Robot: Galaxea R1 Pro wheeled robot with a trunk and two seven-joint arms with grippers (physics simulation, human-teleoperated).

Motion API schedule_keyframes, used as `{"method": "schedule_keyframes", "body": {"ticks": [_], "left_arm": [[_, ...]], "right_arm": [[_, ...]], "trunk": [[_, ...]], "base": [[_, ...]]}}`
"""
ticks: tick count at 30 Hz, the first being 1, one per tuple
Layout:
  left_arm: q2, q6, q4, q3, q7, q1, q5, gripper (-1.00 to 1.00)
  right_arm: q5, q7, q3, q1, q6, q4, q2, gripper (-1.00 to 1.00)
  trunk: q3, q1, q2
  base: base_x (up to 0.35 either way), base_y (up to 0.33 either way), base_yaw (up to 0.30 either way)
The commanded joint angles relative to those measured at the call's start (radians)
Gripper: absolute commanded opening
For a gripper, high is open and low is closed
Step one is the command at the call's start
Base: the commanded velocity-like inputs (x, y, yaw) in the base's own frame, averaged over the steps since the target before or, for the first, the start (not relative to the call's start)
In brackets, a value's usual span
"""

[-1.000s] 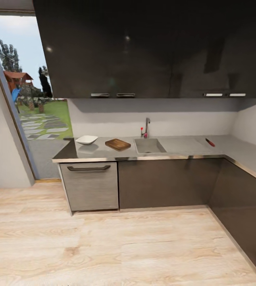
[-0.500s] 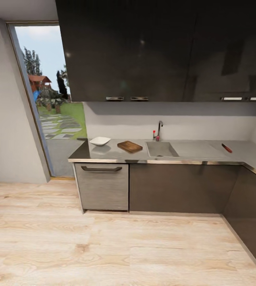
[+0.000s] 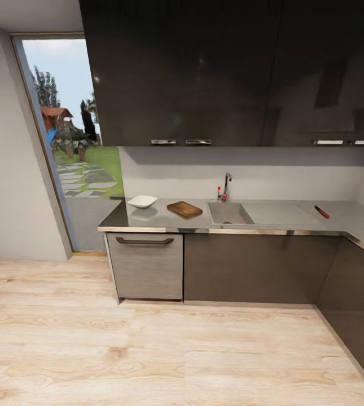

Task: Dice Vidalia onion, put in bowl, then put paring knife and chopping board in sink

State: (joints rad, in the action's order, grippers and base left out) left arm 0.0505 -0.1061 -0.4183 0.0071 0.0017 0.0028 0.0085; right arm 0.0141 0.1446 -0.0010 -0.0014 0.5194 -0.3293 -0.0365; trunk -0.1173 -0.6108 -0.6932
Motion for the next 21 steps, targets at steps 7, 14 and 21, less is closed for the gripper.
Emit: {"method": "schedule_keyframes", "body": {"ticks": [7, 14, 21], "left_arm": [[0.000, -0.001, -0.002, 0.001, 0.001, 0.000, 0.001, 1.00], [0.000, -0.001, -0.002, 0.001, 0.001, 0.000, 0.001, 1.00], [0.000, -0.001, -0.002, 0.001, 0.001, 0.000, 0.001, 1.00]], "right_arm": [[0.001, 0.002, 0.000, 0.000, 0.002, 0.000, 0.000, 1.00], [0.001, 0.002, 0.000, 0.000, 0.002, 0.000, 0.000, 1.00], [0.001, 0.002, 0.001, 0.000, 0.002, 0.000, 0.000, 1.00]], "trunk": [[-0.001, 0.000, -0.001], [-0.001, 0.000, -0.001], [-0.001, 0.000, -0.001]], "base": [[0.000, 0.000, 0.000], [0.067, 0.000, 0.000], [0.291, 0.000, 0.000]]}}
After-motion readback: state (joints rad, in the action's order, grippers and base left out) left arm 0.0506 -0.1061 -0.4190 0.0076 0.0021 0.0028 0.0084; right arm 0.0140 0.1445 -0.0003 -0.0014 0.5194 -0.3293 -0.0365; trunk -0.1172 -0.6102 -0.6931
